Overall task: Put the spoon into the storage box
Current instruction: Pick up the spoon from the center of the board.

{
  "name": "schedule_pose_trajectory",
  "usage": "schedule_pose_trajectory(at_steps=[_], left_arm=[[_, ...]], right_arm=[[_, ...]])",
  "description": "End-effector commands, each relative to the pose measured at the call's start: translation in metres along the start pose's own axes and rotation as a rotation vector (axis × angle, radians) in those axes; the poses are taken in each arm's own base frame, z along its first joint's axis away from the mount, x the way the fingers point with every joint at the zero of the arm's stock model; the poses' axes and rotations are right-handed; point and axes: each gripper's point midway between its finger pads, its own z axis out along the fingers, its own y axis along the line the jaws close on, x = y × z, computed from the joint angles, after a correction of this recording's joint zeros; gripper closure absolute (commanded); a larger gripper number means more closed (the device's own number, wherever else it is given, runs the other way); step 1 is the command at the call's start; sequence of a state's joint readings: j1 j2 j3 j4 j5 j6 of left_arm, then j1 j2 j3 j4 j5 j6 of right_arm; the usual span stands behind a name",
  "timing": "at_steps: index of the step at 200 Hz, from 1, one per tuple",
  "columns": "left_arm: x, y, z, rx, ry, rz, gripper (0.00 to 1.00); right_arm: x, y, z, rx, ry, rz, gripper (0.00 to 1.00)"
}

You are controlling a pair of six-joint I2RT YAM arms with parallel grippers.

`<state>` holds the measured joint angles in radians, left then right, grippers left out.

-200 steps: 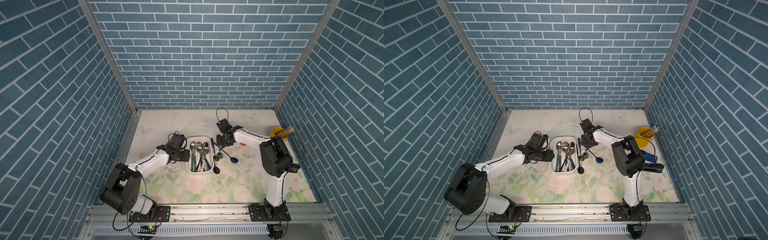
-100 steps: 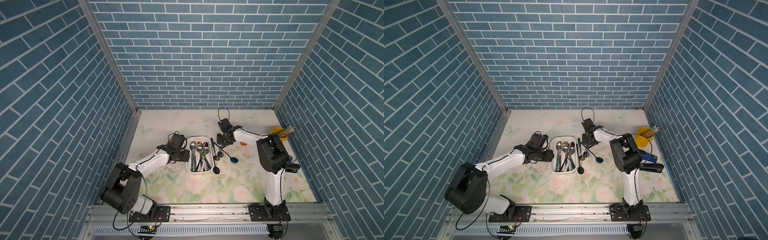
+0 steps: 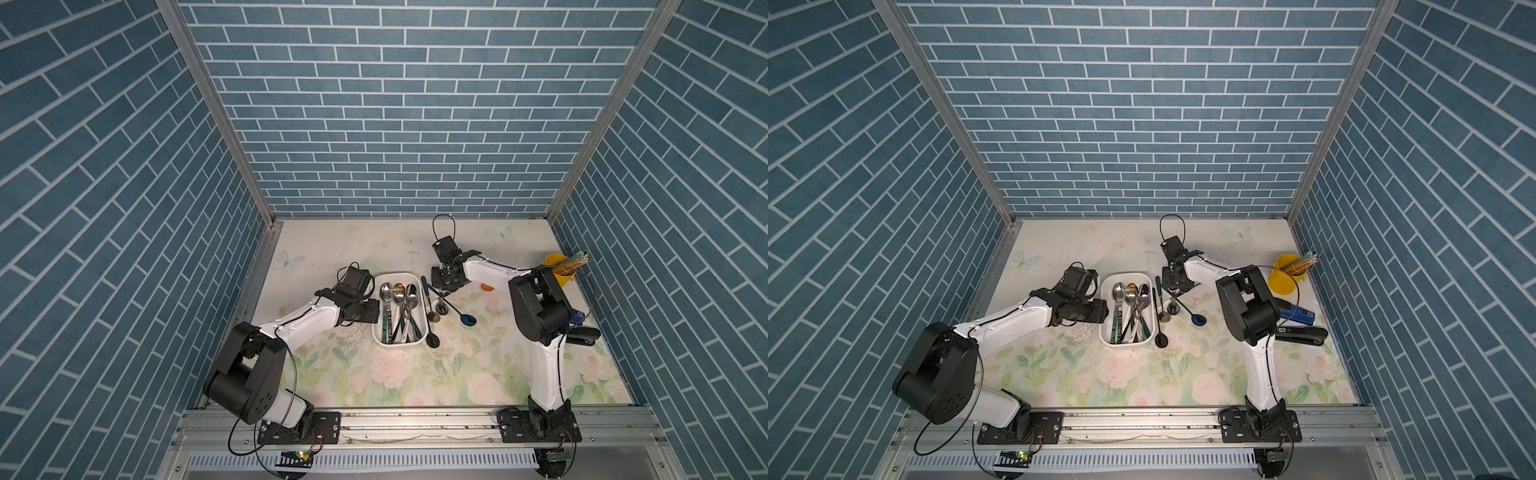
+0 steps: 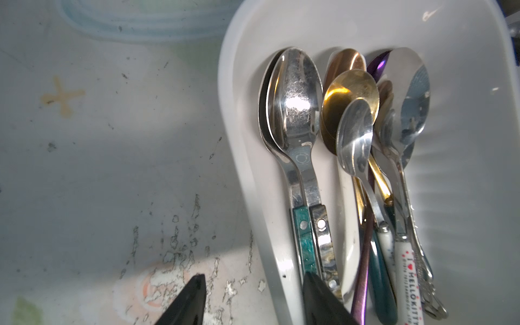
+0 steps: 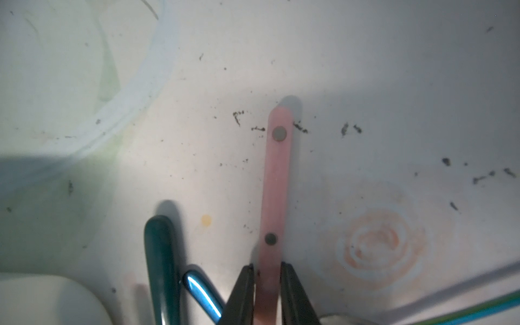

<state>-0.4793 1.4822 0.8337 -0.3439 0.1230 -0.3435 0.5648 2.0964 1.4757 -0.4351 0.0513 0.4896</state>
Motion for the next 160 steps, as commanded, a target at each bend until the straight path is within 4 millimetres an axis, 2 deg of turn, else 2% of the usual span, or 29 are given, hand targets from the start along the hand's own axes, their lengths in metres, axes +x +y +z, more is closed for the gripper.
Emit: schedule_pose_trajectory(at_steps=[1,93,128,160], left_arm=[[-0.003,-0.001,-0.001,-0.01,0.001,0.014,0.39],[-0.003,0.0,-0.002,-0.013,0.002,0.016,0.39],[-0.006,0.003,-0.006,-0.039,-0.002,0.055,0.39],[-0.02,0.003,-0.016,-0.061,-0.032,0.121,0.39]], right_arm=[[0.02,-0.006,0.013,0.033,0.072,-0.03,0.84],[0.015,-0.002,0.006,0.013,0.056,-0.037,0.93],[0.001,0.005,-0.012,-0.012,0.02,-0.059,0.96],[-0.009,0.013,-0.037,-0.049,-0.005,-0.102,0.97]])
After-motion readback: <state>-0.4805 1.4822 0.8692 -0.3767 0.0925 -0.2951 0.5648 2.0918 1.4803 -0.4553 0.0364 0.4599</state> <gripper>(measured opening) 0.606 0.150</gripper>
